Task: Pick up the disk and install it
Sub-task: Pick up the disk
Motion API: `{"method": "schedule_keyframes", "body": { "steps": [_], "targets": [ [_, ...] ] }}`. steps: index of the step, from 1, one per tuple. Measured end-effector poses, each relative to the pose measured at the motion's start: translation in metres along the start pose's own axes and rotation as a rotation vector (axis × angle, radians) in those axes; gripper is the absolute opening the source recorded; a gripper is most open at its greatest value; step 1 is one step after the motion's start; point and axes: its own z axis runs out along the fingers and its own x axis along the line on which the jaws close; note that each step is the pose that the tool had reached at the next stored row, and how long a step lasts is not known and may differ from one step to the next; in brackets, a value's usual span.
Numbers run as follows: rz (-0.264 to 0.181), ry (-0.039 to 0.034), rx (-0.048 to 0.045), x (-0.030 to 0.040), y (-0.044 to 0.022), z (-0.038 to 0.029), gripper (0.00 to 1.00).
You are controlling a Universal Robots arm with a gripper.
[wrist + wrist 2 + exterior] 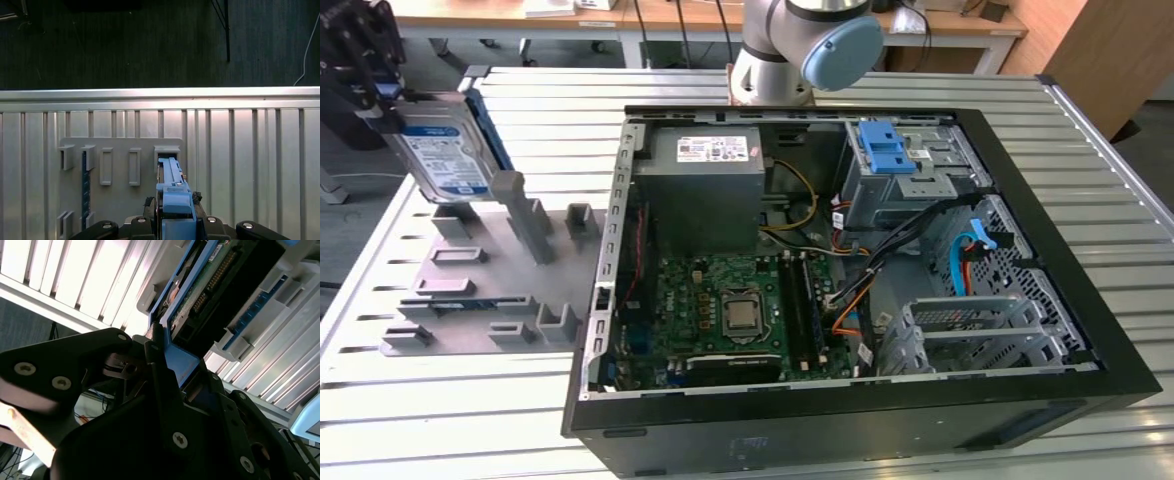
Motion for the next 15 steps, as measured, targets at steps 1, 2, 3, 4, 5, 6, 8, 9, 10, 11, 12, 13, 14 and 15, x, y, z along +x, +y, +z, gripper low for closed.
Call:
{"method": "schedule_keyframes", "body": {
  "steps": [1, 2, 3, 4, 5, 6, 8, 9, 10, 11, 12, 13, 14, 15],
  "targets": [
    [0.000, 0.0000, 0.0001, 0.0000, 0.0000, -0.0006, 0.36],
    [0.000, 0.0000, 0.0001, 0.0000, 0.0000, -0.0013, 0.36],
    [0.000, 0.0000, 0.0001, 0.0000, 0.0000, -0.0019, 0.36],
    [0.000, 0.0000, 0.0001, 0.0000, 0.0000, -0.0026, 0.36],
    [0.000, -0.0001, 0.0002, 0.0000, 0.0000, -0.0032, 0.36],
    [0.000, -0.0001, 0.0002, 0.0000, 0.0000, -0.0037, 0.36],
    [0.000, -0.0001, 0.0001, 0.0000, 0.0000, -0.0048, 0.36],
    [0.000, 0.0000, 0.0001, 0.0000, 0.0000, -0.0053, 0.36],
    [0.000, -0.0001, 0.0001, 0.0000, 0.0000, -0.0058, 0.36],
    [0.000, 0.0000, 0.0002, 0.0000, 0.0000, -0.0063, 0.36],
    [0.000, 0.0000, 0.0001, 0.0000, 0.0000, -0.0069, 0.36],
    [0.000, 0.0000, 0.0001, 0.0000, 0.0000, -0.0074, 0.36],
    [0.000, 0.0000, 0.0001, 0.0000, 0.0000, -0.0079, 0.36],
    [0.000, 0.0000, 0.0000, 0.0001, 0.0000, -0.0084, 0.36]
  ]
}}
